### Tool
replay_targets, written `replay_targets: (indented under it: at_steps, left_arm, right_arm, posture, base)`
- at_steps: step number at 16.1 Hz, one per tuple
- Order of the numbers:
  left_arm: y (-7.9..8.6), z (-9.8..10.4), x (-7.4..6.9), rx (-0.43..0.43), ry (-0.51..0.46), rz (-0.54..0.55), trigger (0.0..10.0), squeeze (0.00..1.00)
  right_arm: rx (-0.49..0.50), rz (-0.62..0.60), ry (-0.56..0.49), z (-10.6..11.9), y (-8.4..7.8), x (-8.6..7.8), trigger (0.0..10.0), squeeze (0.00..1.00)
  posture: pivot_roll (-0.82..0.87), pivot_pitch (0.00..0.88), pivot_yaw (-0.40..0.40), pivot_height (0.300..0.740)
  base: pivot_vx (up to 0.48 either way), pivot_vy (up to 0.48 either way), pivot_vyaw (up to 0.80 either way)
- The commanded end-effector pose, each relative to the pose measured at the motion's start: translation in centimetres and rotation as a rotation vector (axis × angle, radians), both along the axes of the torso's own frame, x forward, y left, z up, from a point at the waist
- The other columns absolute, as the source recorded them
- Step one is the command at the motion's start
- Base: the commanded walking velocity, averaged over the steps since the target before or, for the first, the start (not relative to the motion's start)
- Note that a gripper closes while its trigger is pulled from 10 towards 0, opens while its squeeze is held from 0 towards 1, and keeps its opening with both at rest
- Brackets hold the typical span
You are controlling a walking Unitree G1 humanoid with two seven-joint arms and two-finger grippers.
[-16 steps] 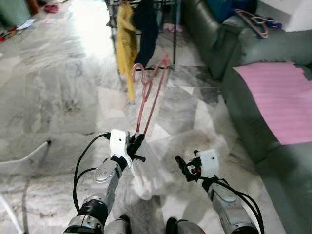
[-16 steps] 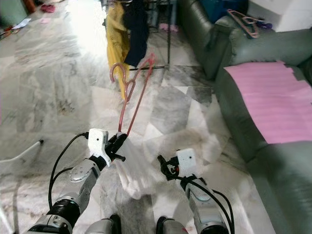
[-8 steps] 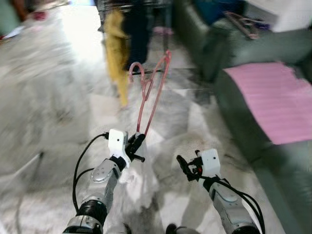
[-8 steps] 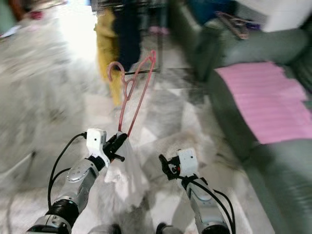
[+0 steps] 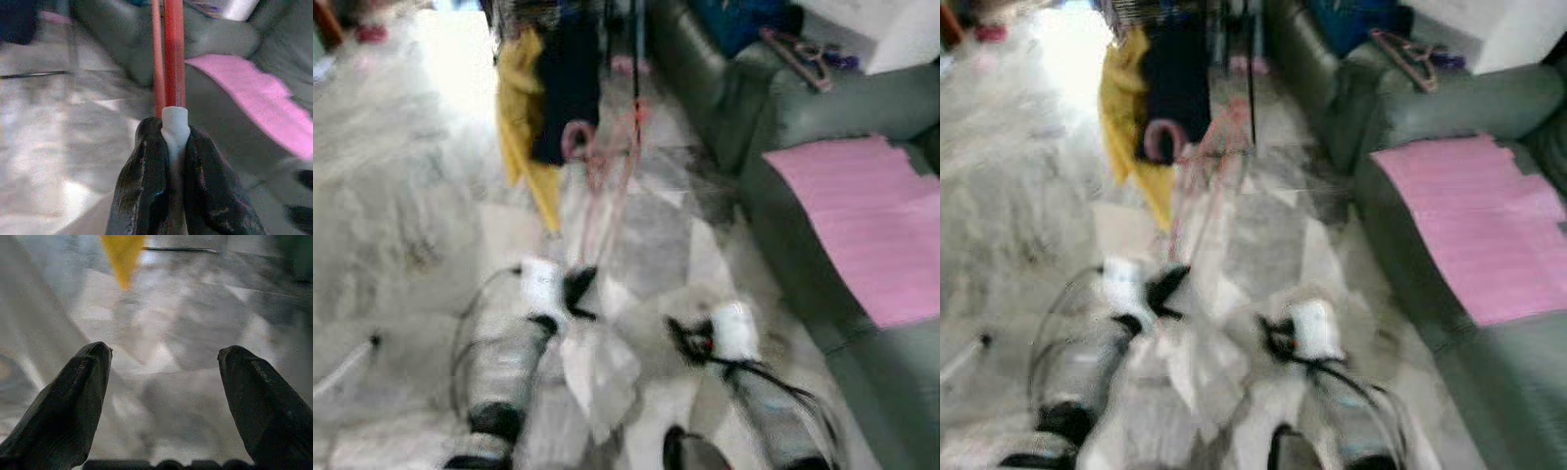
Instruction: Hang hanger
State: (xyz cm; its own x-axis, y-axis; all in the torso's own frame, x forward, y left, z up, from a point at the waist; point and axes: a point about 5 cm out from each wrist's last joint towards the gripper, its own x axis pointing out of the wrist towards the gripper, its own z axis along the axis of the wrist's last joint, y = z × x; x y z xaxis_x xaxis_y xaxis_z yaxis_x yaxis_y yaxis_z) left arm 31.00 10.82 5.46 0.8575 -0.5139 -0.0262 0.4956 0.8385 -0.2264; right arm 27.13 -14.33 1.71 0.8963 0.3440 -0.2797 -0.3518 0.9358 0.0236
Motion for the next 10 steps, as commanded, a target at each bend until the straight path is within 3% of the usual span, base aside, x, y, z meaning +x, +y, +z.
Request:
replay_targets:
  at_steps: [1, 6, 10]
  left_arm:
    - [0.9, 0.2, 0.1, 0.017, -0.013, 0.007, 10.0, 0.0]
    - [1.3, -0.9, -0.7, 0.068, 0.018, -0.032, 10.0, 0.0]
    - [1.8, 0.5, 0.1, 0.104, -0.041, -0.139, 10.0, 0.0]
  right_arm:
    - [0.011, 0.002, 0.002, -0.1, 0.6, -0.1, 10.0, 0.0]
    - [0.016, -0.003, 0.01, -0.3, 0.7, -0.4, 10.0, 0.0]
    - [0.013, -0.005, 0.024, -0.7, 0.7, -0.7, 10.0, 0.0]
  posture:
    - [-0.06, 0.184, 0.011, 0.74]
    - [-0.06, 0.191, 0.019, 0.74]
    - [-0.05, 0.202, 0.022, 0.74]
  base:
    - [0.0, 0.0, 0.0]
    - [0.0, 0.0, 0.0]
    - [0.0, 0.0, 0.0]
